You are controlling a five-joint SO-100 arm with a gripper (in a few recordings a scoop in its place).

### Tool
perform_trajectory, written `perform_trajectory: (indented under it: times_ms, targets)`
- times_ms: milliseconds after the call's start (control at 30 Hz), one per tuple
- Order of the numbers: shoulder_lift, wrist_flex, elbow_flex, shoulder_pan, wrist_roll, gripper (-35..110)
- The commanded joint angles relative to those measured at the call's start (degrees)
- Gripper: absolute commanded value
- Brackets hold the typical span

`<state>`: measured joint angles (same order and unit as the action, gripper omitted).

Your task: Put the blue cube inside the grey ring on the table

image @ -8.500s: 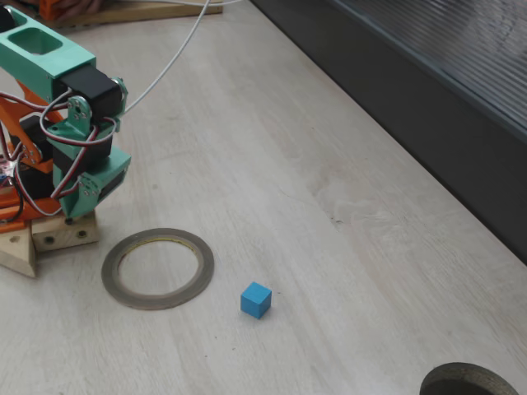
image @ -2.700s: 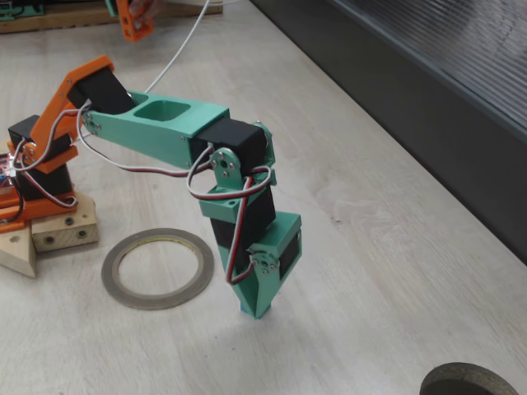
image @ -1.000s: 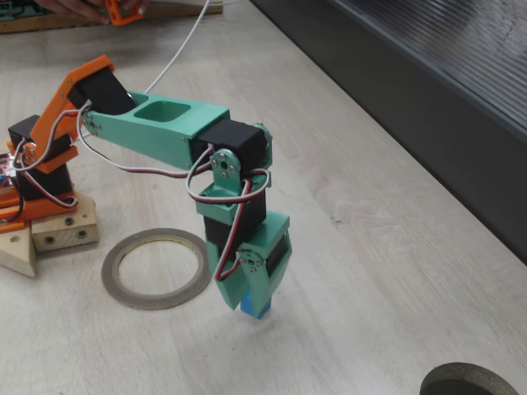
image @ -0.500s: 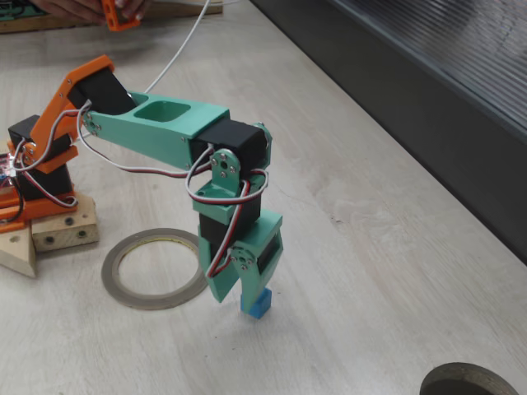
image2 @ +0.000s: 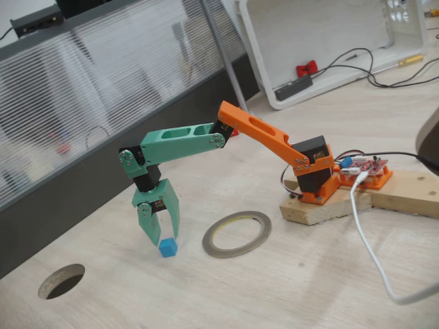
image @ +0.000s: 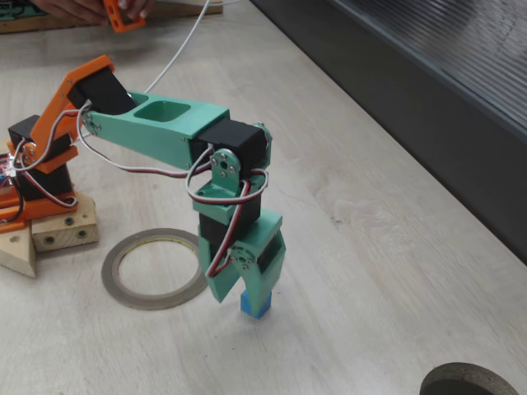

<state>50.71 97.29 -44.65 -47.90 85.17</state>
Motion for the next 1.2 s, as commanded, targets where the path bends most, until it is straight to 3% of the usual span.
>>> perform_trajectory:
  times_ms: [0, 1167]
  targets:
    - [2.11, 1.58, 1.23, -1.05, 0.0, 43]
    - [0.97, 1.05, 0.53, -0.97, 0.0, 45]
